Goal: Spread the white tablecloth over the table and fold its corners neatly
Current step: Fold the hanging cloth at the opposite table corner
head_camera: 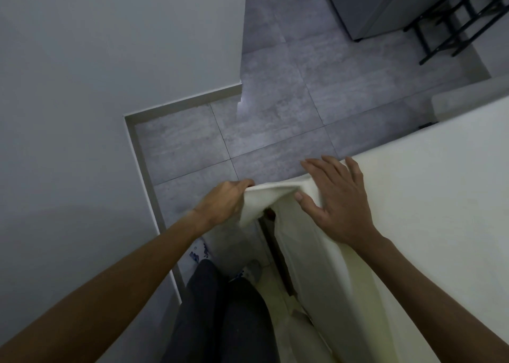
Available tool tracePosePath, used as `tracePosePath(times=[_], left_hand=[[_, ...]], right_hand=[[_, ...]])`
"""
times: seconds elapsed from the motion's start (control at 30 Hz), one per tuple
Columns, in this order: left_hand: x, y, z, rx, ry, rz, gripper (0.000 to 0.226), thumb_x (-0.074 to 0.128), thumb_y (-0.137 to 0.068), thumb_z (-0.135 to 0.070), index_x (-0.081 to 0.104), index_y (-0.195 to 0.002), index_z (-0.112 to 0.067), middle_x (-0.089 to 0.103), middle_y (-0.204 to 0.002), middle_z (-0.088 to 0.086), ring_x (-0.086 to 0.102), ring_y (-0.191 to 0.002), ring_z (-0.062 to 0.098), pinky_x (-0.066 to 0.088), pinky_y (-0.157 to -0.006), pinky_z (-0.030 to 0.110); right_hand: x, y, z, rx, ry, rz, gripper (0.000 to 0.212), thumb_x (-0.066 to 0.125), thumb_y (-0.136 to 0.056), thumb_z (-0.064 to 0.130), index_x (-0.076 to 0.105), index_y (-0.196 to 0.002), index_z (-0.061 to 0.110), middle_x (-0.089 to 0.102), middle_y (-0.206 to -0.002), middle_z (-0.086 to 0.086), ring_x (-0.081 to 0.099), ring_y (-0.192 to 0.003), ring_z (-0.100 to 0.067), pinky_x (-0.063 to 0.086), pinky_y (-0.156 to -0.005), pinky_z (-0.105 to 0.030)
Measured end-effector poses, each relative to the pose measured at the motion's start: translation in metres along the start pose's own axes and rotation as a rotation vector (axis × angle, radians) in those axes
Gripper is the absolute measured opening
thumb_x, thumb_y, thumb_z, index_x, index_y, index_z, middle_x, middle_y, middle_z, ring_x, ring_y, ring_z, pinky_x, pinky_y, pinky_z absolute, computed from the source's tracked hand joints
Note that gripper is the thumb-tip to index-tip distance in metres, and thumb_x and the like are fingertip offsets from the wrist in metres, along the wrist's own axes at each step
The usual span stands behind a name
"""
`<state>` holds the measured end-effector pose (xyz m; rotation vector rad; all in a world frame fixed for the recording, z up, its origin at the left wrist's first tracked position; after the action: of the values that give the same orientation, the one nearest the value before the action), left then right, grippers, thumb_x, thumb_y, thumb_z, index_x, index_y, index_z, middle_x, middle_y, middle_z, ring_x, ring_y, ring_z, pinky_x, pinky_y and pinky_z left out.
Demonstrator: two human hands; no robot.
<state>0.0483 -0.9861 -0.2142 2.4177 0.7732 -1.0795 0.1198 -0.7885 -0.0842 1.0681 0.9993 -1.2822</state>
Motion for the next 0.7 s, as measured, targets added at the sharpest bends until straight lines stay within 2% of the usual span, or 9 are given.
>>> tracePosePath(times=[0.1, 0.23, 0.33, 0.4, 0.47, 0.53, 0.6, 0.7], left_hand=[[-0.003, 0.008, 0.001, -0.012, 0.012, 0.042, 0.048, 0.062, -0.087, -0.004, 0.044, -0.130, -0.013, 0.062, -0.114, 0.013, 0.062, -0.088, 0.024, 0.055, -0.073, 0.035], [0.010, 0.024, -0.016, -0.121, 0.084, 0.014, 0.048, 0.064, -0.089, -0.007, 0.043, -0.131, -0.013, 0.058, -0.121, 0.013, 0.061, -0.093, 0.021, 0.049, -0.072, 0.025], [0.032, 0.036, -0.028, -0.267, 0.158, 0.015, 0.054, 0.061, -0.088, -0.005, 0.039, -0.136, -0.016, 0.062, -0.120, 0.013, 0.065, -0.094, 0.024, 0.056, -0.076, 0.034], [0.042, 0.041, -0.042, -0.302, 0.232, -0.008, 0.061, 0.059, -0.085, -0.009, 0.034, -0.140, -0.020, 0.063, -0.121, 0.012, 0.064, -0.095, 0.024, 0.056, -0.079, 0.039], [0.048, 0.042, -0.053, -0.295, 0.254, -0.077, 0.063, 0.062, -0.086, -0.018, 0.038, -0.144, -0.017, 0.061, -0.129, 0.010, 0.062, -0.105, 0.025, 0.055, -0.087, 0.039], [0.048, 0.037, -0.047, -0.320, 0.232, -0.183, 0.048, 0.064, -0.090, -0.021, 0.052, -0.135, -0.013, 0.067, -0.120, 0.012, 0.065, -0.102, 0.028, 0.056, -0.084, 0.040], [0.046, 0.032, -0.033, -0.389, 0.194, -0.208, 0.036, 0.064, -0.090, -0.009, 0.060, -0.126, -0.011, 0.072, -0.103, 0.014, 0.069, -0.088, 0.030, 0.057, -0.074, 0.042], [0.045, 0.032, -0.024, -0.364, 0.172, -0.169, 0.053, 0.064, -0.081, 0.007, 0.055, -0.132, -0.006, 0.069, -0.106, 0.018, 0.067, -0.088, 0.032, 0.055, -0.073, 0.039]], right_hand=[[0.000, 0.000, 0.001, 0.006, -0.004, 0.000, 0.060, 0.040, -0.095, 0.056, 0.053, -0.140, 0.017, 0.055, -0.143, 0.002, 0.042, -0.141, -0.021, 0.020, -0.120, -0.052], [-0.001, 0.000, 0.001, 0.009, -0.017, -0.005, 0.060, 0.041, -0.095, 0.055, 0.054, -0.140, 0.017, 0.054, -0.145, 0.001, 0.042, -0.141, -0.021, 0.019, -0.120, -0.052], [-0.001, 0.000, 0.002, 0.006, -0.027, -0.012, 0.060, 0.040, -0.095, 0.056, 0.055, -0.138, 0.017, 0.055, -0.144, 0.000, 0.043, -0.140, -0.022, 0.020, -0.120, -0.053], [-0.001, 0.000, 0.002, 0.008, -0.018, -0.015, 0.060, 0.040, -0.095, 0.056, 0.056, -0.138, 0.017, 0.056, -0.144, 0.001, 0.042, -0.141, -0.021, 0.020, -0.120, -0.053], [0.000, 0.000, 0.001, 0.006, -0.017, -0.022, 0.060, 0.041, -0.095, 0.055, 0.056, -0.138, 0.017, 0.056, -0.143, 0.002, 0.042, -0.140, -0.021, 0.019, -0.121, -0.052], [0.000, 0.001, 0.001, 0.004, -0.018, -0.026, 0.059, 0.041, -0.095, 0.055, 0.056, -0.138, 0.017, 0.056, -0.144, 0.002, 0.042, -0.141, -0.021, 0.018, -0.121, -0.051], [0.000, 0.000, 0.001, 0.006, -0.013, -0.025, 0.060, 0.040, -0.095, 0.056, 0.056, -0.138, 0.018, 0.055, -0.144, 0.002, 0.042, -0.141, -0.020, 0.017, -0.122, -0.050], [0.001, 0.001, 0.000, 0.011, -0.009, -0.012, 0.060, 0.039, -0.095, 0.057, 0.055, -0.139, 0.019, 0.055, -0.144, 0.003, 0.040, -0.142, -0.020, 0.016, -0.122, -0.050]])
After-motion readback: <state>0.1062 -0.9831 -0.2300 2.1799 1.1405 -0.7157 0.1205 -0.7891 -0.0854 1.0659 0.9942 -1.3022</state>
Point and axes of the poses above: each hand's wrist, its own y-axis away from the middle knuckle, its own x-axis out of the palm, z = x × y, the point moved 6 cm from there along -y, towards the middle knuckle
